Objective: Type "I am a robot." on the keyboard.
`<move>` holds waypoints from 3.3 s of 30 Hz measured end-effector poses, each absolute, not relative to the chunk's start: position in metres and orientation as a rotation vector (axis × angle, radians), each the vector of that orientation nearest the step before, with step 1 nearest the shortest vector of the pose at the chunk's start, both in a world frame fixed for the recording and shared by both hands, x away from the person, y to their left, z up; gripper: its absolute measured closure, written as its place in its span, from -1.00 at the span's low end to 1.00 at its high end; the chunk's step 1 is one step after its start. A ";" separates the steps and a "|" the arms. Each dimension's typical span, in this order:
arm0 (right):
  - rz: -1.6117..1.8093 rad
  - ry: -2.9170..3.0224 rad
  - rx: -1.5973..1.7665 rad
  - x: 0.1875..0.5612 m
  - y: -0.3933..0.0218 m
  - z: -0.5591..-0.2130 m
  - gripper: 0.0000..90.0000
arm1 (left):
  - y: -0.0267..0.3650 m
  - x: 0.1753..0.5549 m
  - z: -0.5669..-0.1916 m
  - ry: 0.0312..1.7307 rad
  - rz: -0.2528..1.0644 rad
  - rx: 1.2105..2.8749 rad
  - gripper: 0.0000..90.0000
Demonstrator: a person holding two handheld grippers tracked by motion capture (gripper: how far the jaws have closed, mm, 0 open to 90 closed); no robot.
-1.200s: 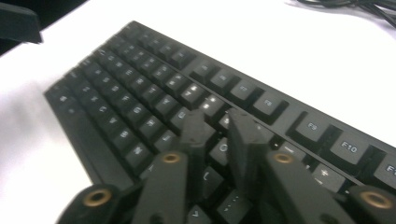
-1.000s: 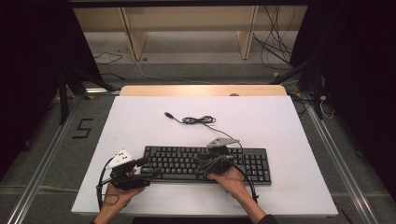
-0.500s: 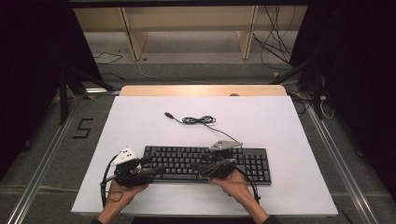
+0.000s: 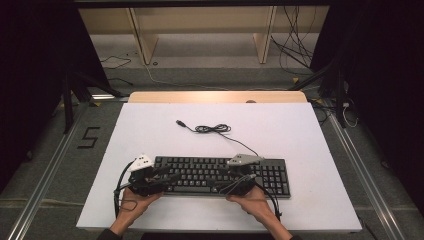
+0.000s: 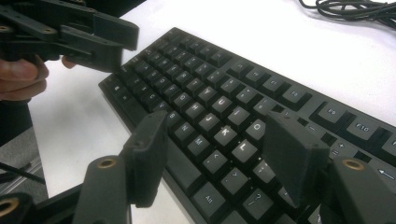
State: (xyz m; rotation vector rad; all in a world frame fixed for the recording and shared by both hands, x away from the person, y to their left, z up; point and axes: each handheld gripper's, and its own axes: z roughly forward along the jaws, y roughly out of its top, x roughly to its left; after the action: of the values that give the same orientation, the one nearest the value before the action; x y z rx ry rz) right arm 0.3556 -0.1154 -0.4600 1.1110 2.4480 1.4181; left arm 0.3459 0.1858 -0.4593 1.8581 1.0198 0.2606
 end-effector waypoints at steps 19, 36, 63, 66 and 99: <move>1.423 2.459 1.099 0.349 -0.116 -0.459 -0.15 | 0.172 0.364 -0.459 1.004 0.257 1.922 0.76; 1.436 2.455 1.088 0.345 -0.116 -0.459 -0.20 | 0.158 0.381 -0.467 1.030 0.229 1.990 0.97; 1.443 2.449 1.082 0.342 -0.117 -0.458 -0.24 | 0.142 0.390 -0.476 1.035 0.221 2.058 0.97; 1.441 2.452 1.082 0.342 -0.118 -0.458 -0.24 | 0.142 0.391 -0.476 1.038 0.219 2.059 0.97; 1.451 2.431 1.081 0.342 -0.119 -0.456 -0.24 | 0.147 0.389 -0.470 1.044 0.210 2.007 0.84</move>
State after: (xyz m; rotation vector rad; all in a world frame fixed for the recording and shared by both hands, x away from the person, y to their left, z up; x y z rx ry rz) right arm 0.3425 -0.1194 -0.4555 1.0807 2.4312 1.4514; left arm 0.3892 0.1472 -0.4704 2.0073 1.0437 0.2099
